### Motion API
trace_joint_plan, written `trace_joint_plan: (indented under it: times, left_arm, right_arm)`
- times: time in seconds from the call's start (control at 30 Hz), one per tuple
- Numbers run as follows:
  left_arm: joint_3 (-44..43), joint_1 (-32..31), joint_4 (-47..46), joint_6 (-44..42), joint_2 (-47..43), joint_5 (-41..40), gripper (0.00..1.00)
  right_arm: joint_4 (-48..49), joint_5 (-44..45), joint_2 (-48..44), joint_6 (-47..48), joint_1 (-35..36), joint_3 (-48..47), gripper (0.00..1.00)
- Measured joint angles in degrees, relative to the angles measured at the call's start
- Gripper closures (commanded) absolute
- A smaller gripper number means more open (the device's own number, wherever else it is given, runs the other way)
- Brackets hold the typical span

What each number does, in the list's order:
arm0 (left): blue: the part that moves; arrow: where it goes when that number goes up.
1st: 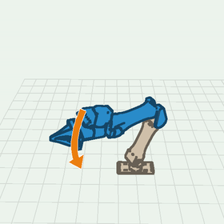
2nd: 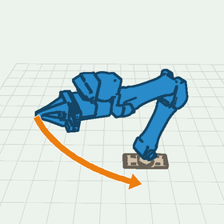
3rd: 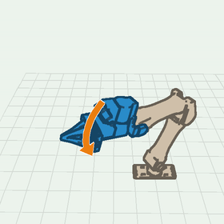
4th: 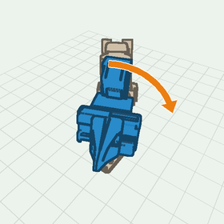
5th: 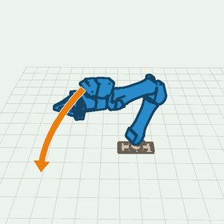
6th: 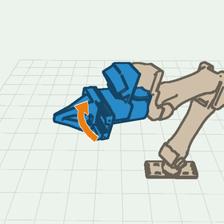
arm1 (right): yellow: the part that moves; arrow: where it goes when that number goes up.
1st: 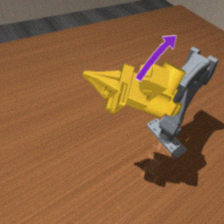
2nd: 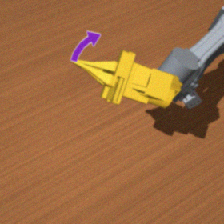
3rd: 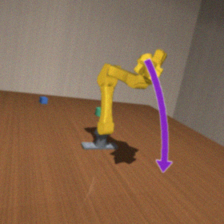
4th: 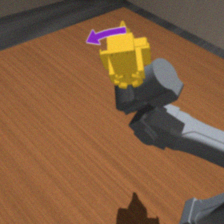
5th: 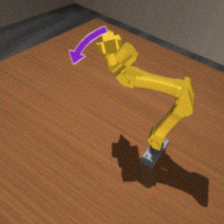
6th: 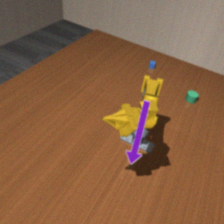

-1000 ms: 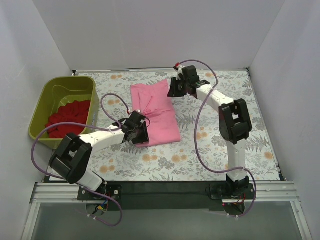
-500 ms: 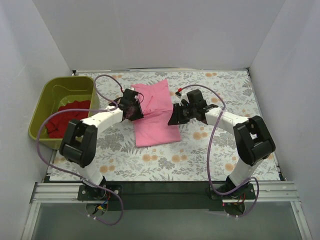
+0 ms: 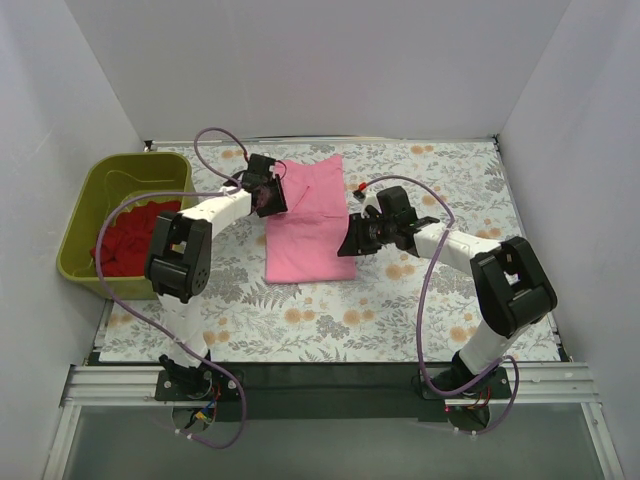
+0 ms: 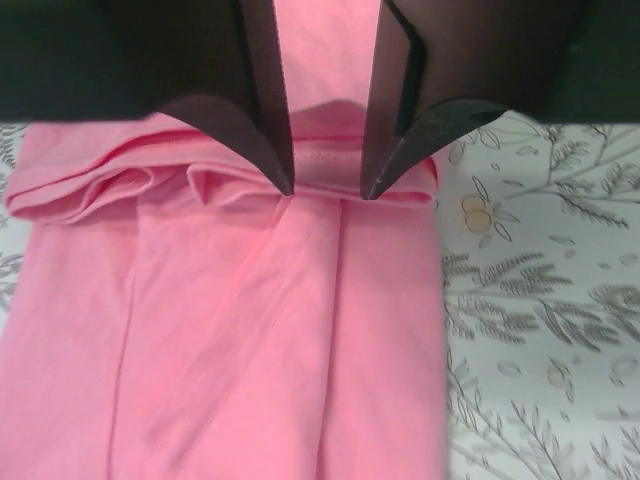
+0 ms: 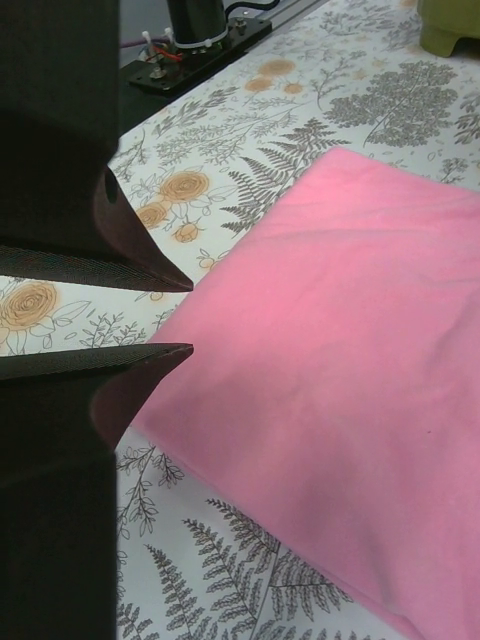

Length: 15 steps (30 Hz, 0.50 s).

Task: Fold and stack the t-shirts
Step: Fold the tshirt

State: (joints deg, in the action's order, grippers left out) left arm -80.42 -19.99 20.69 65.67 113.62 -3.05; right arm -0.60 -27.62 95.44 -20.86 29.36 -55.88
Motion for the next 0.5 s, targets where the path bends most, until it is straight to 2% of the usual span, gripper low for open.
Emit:
trace_joint_plan:
  times: [0.13,0.2,0.37,0.5]
  left_arm:
    - [0.79,0.63,-1.49,0.63,-2.27,1.42,0.53]
    - [4.17,0.44,-2.1,1.42,-5.44,2.71,0.53]
    - [14.78,-0.79,-4.11,3.65,-15.02,5.81,0.68]
    - [17.11,-1.42,-6.21,4.24,-15.28,6.62,0.75]
  right_arm:
    - [0.68,0.0,0.02,0.04,0.02,1.92,0.73]
    - [1.14,-0.04,0.13,0.0,0.02,2.6,0.74]
    - [3.61,-0.83,1.62,-0.26,0.02,4.63,0.78]
    - [4.28,-1.22,3.06,-0.35,0.02,5.51,0.78]
